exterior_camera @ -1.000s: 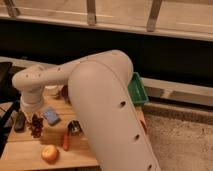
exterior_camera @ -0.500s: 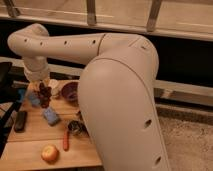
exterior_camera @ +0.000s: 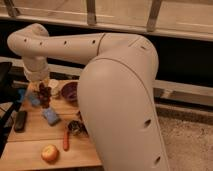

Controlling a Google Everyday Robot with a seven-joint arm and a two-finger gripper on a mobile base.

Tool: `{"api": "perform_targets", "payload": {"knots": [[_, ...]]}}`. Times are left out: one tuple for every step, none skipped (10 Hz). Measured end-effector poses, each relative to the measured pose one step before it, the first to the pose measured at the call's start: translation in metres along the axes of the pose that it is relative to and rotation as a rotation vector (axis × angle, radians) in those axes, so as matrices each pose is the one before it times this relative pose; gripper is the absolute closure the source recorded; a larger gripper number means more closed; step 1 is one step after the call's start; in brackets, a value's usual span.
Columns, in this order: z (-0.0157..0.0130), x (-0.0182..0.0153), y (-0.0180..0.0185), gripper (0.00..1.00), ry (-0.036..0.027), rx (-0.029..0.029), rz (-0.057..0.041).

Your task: Place grapes in paper cup

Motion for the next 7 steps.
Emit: {"api": "perform_targets", "payload": {"knots": [[-0.00627, -0.00656, -0.00651, 1.0, -0.00593, 0.03556, -0.00404], [-0.00416, -0.00758, -0.00647, 1.0, -0.00224, 0.03209, -0.00705], [-0.00711, -0.01349, -0.00966, 1.0, -0.00592, 0.03797, -0.01888], [-0.00873, -0.0224, -0.01884, 1.0, -0.00781, 0.04515, -0.0243], [-0.00347, -0.01626, -0.01653, 1.0, -0.00234, 0.02526, -0.01302], [-0.0024, -0.01846, -0.01572, 1.0, -0.00551, 0.02572, -0.01561], [0.00113, -0.01869, -0.00988, 1.0, -0.00519, 0.00808, -0.01634]]}}
